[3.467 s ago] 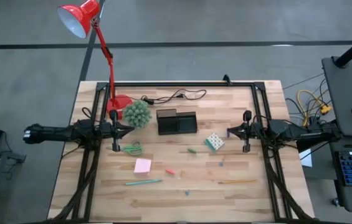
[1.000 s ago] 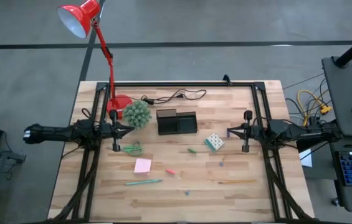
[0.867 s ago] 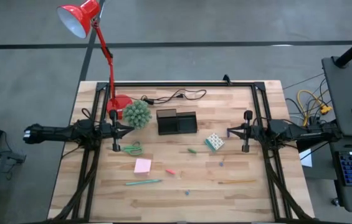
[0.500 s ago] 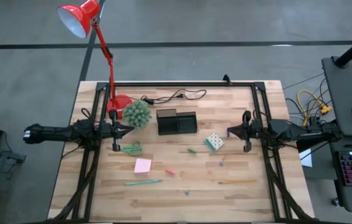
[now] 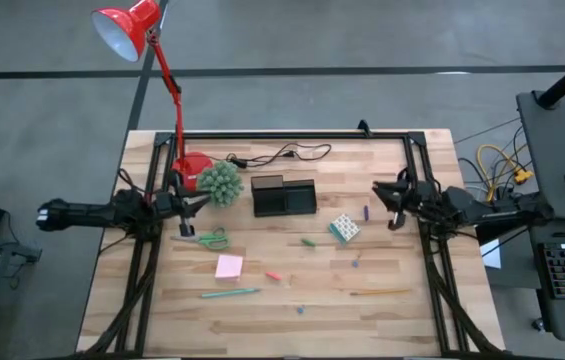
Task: Pick and place office supplies into organizer
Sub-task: Put the blue sticky notes into the desk organizer
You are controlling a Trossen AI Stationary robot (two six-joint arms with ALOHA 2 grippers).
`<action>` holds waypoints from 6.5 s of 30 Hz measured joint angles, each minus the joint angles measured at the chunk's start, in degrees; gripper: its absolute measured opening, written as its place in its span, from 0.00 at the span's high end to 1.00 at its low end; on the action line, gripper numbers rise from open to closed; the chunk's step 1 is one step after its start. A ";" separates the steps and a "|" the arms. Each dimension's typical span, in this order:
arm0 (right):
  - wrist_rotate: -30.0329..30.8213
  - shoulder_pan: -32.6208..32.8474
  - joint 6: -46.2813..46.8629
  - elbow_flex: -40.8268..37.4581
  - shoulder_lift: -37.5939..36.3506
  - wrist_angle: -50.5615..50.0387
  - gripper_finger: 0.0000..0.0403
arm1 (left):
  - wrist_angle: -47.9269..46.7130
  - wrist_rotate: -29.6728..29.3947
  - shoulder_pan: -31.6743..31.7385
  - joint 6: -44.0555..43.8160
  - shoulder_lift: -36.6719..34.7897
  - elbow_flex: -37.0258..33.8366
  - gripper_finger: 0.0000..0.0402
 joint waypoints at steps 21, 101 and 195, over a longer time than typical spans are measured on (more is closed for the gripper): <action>13.89 0.02 42.10 38.69 29.42 -46.26 0.64 | 7.62 0.11 -0.01 1.18 5.58 5.86 0.65; -6.46 6.16 60.97 73.89 103.24 -86.72 0.55 | 8.91 -0.12 -0.03 1.57 5.67 5.71 0.65; 12.16 8.82 24.42 98.16 104.99 -94.95 0.98 | 8.95 -0.12 -0.02 1.59 5.73 5.71 0.65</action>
